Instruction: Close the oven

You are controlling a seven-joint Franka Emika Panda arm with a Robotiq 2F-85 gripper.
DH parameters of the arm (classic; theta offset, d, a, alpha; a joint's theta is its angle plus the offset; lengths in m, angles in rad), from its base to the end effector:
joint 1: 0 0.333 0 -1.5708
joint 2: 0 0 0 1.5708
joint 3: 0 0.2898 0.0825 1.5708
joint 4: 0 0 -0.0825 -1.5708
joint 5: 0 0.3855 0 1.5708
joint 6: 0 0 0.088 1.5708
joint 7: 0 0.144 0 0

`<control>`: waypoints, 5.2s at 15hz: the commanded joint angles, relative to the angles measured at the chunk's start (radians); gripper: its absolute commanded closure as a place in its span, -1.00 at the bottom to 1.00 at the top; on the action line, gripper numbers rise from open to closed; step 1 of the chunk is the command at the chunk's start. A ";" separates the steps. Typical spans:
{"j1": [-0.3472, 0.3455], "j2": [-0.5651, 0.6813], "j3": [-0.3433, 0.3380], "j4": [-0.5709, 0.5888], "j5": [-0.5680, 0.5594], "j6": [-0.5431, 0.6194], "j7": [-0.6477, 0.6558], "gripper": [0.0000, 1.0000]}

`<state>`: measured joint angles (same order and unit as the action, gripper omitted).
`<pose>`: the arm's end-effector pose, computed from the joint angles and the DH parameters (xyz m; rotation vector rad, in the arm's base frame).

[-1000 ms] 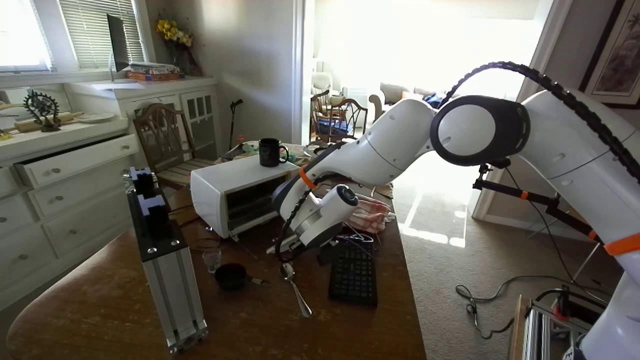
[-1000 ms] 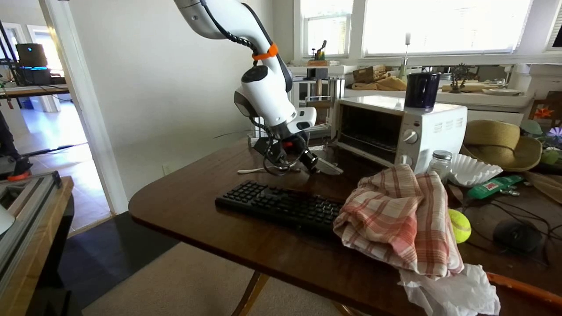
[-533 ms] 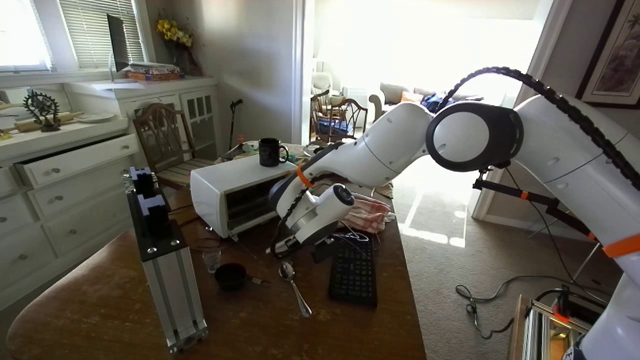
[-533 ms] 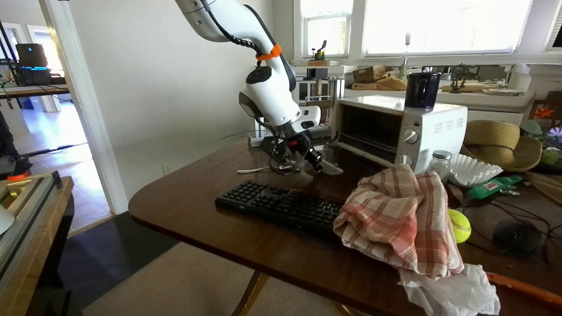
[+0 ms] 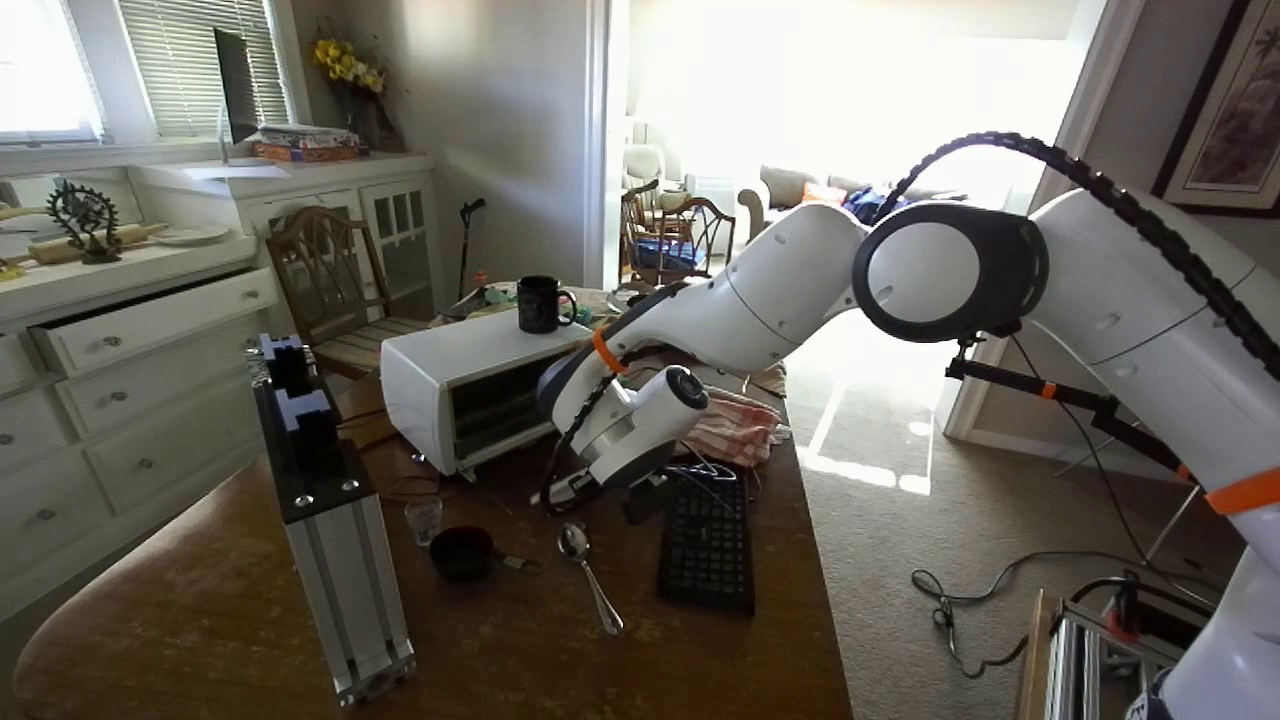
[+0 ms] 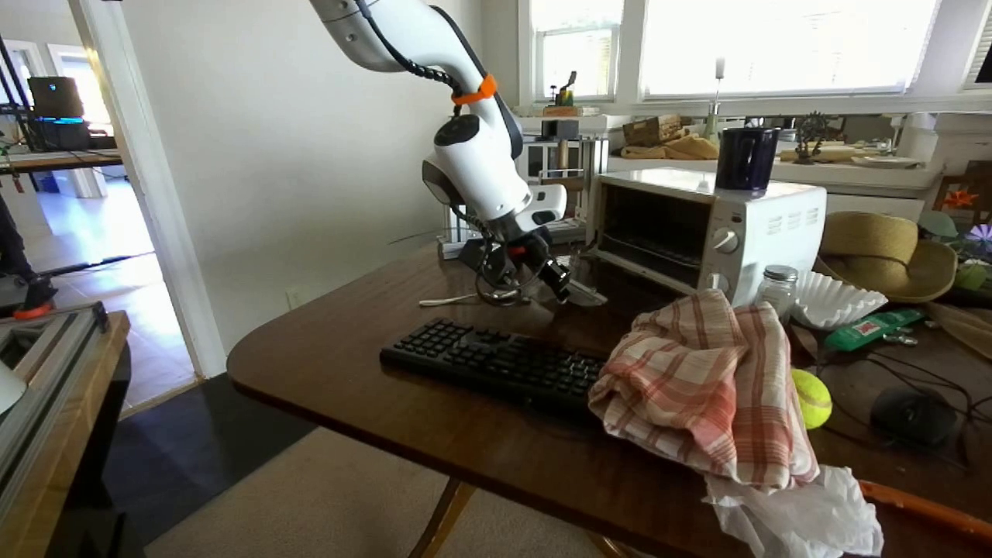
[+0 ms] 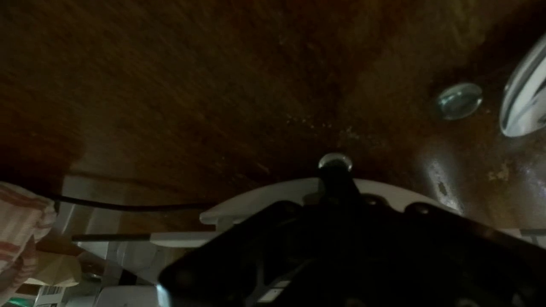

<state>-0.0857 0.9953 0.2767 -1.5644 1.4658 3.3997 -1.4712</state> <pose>0.6509 -0.0127 0.0451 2.9885 -0.1193 0.9395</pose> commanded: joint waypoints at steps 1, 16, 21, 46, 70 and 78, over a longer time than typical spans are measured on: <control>-0.011 -0.027 0.006 0.018 -0.003 0.025 0.007 1.00; 0.006 -0.122 -0.007 0.046 -0.096 0.032 0.140 1.00; -0.008 -0.115 0.015 0.088 -0.105 0.037 0.136 1.00; 0.187 -0.259 -0.346 -0.315 -0.463 -0.113 0.698 1.00; -0.250 0.081 0.250 -0.054 -0.928 0.306 0.877 1.00; -0.338 0.088 0.341 -0.061 -1.075 0.376 0.936 1.00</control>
<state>-0.3842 1.0531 0.5739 -1.6249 0.4611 3.7349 -0.5746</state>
